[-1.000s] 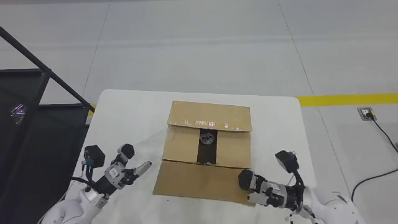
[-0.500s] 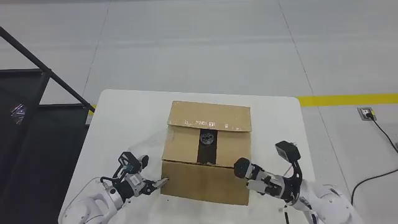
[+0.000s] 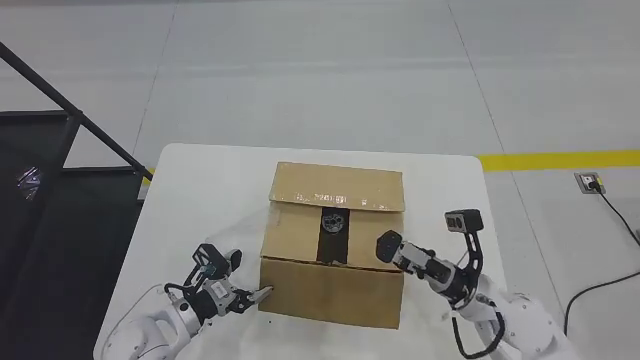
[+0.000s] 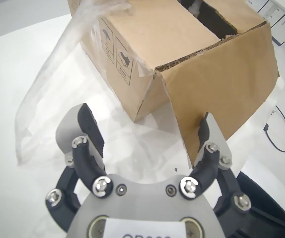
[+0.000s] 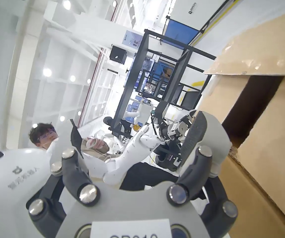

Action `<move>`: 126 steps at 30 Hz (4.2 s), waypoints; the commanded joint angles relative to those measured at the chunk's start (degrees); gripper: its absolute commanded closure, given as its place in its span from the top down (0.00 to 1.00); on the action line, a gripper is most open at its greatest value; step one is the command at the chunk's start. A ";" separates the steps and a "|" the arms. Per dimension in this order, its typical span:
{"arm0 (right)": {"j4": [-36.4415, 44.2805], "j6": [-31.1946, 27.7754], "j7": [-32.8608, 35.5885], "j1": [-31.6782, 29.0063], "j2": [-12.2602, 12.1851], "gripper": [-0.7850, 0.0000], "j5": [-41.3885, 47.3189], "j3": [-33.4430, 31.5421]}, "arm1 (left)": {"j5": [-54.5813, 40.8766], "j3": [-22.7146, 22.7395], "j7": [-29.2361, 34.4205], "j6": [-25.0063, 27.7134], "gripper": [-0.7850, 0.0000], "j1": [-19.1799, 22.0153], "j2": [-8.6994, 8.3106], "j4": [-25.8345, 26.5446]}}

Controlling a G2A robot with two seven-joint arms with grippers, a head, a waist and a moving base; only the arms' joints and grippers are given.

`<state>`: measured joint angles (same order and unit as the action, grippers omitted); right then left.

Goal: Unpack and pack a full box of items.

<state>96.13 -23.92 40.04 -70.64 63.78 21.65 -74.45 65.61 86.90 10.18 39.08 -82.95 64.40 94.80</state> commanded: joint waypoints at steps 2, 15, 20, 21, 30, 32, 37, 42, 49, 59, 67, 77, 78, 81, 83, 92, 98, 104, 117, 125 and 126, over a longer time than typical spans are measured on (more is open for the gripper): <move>-3.82 8.39 -4.69 3.75 0.69 1.00 -0.44 2.60 | 0.00 0.00 0.00 0.00 1.00 0.00 0.00 0.00; -13.30 2.57 -15.99 12.60 3.38 1.00 2.16 6.55 | 0.00 0.00 0.00 0.00 1.00 0.00 0.00 0.00; -15.97 5.82 -23.56 18.54 4.62 1.00 -3.81 9.04 | 0.00 0.00 0.00 0.00 1.00 0.00 0.00 0.00; -16.86 7.11 -25.17 19.99 4.99 1.00 -5.00 9.98 | 0.00 0.00 0.00 0.00 1.00 0.00 0.00 0.00; -30.84 14.15 -39.06 33.73 9.13 1.00 -14.05 18.21 | 0.00 0.00 0.00 0.00 1.00 0.00 0.00 0.00; -33.83 15.28 -41.09 36.10 10.17 1.00 -14.85 19.89 | 0.00 0.00 0.00 0.00 1.00 0.00 0.00 0.00; -40.74 19.15 -43.10 41.02 12.61 1.00 -15.64 23.20 | 0.00 0.00 0.00 0.00 1.00 0.00 0.00 0.00; -46.62 21.49 -41.34 44.19 14.50 1.00 -12.81 24.15 | 0.00 0.00 0.00 0.00 1.00 0.00 0.00 0.00; -49.36 18.12 -37.65 45.23 15.39 1.00 -9.37 22.23 | 0.00 0.00 0.00 0.00 1.00 0.00 0.00 0.00; -29.87 11.55 -14.09 33.86 12.42 1.00 -3.37 15.03 | -4.74 2.34 -5.58 -2.16 1.00 -1.42 -0.06 1.37; -20.12 27.51 -3.64 28.96 11.08 1.00 -13.07 17.45 | -9.43 4.54 -9.14 -6.91 1.00 -2.53 0.07 0.43; -25.33 30.63 -3.94 31.92 12.58 1.00 -14.19 21.30 | -10.46 4.91 -10.48 -7.45 1.00 -3.51 0.06 0.48; -26.03 30.05 -4.26 32.32 12.88 1.00 -13.70 21.76 | -10.50 4.87 -10.51 -7.44 1.00 -3.60 0.06 0.58; -28.00 28.22 -4.72 33.53 13.73 1.00 -12.18 22.92 | -10.24 4.75 -10.68 -7.04 1.00 -3.96 0.02 1.17; -28.94 26.79 -5.00 34.14 14.18 1.00 -10.81 23.10 | -9.92 4.70 -10.75 -6.87 1.00 -4.30 0.00 1.74; -26.70 22.75 -3.25 33.98 14.55 1.00 -5.85 20.67 | -7.60 3.20 -8.52 -6.34 1.00 -4.39 -0.12 3.96; -21.12 21.56 -4.60 32.61 14.72 1.00 -6.25 20.46 | -5.75 1.12 -7.34 -6.20 1.00 -3.49 -0.08 5.62; -18.81 22.57 -9.82 34.08 15.81 1.00 -10.44 23.20 | -5.49 -0.64 -7.36 -7.76 1.00 -2.44 0.11 6.33; -23.12 22.31 -10.43 37.90 18.31 1.00 -9.26 26.51 | -7.96 -0.11 -10.66 -10.78 1.00 -2.05 0.31 3.06; -25.58 22.00 -9.73 38.60 18.97 1.00 -9.04 26.07 | -15.70 8.83 -15.27 -5.97 1.00 -5.49 -0.47 -0.24; -25.74 21.95 -9.63 38.66 19.04 1.00 -9.04 26.01 | -15.31 9.60 -14.92 -7.74 1.00 -5.28 -0.51 -0.82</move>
<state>70.53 -1.94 30.32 -32.02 82.77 12.61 -48.40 49.88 95.83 -5.07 33.22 -88.41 63.92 94.47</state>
